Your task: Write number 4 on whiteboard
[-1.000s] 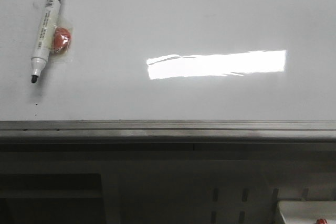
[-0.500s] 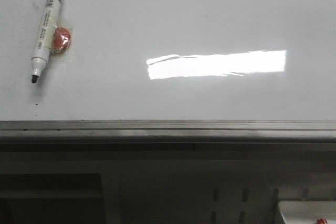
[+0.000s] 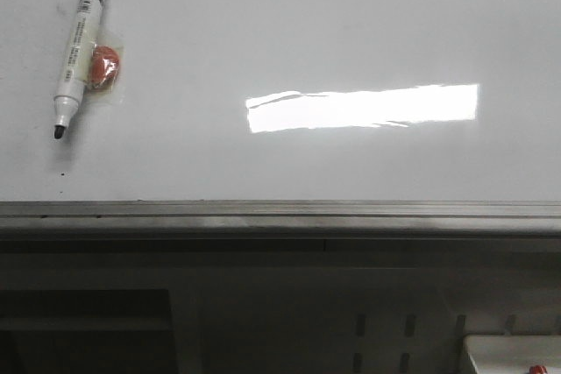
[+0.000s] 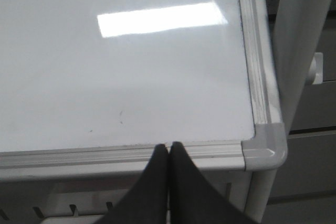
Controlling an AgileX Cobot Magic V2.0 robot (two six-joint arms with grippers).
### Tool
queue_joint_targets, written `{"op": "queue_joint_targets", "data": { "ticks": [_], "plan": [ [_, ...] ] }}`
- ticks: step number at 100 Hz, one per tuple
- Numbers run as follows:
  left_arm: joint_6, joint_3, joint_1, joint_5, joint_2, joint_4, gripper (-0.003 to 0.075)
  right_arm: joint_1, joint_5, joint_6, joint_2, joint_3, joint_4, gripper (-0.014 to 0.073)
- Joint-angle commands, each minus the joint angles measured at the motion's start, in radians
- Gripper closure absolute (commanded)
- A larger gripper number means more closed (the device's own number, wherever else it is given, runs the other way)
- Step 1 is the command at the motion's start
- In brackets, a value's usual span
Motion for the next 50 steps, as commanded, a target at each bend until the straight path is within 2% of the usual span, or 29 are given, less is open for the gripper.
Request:
{"op": "queue_joint_targets", "data": {
  "ticks": [1, 50],
  "plan": [
    [0.001, 0.032, 0.0, -0.088, -0.025, 0.0, 0.0741, -0.006, -0.095, 0.0, -0.014, 0.025, -0.014, 0.0659],
    [0.001, 0.032, 0.0, -0.12, -0.023, -0.001, 0.0741, -0.004, -0.142, 0.0, -0.014, 0.025, -0.014, 0.0657]
  ]
}}
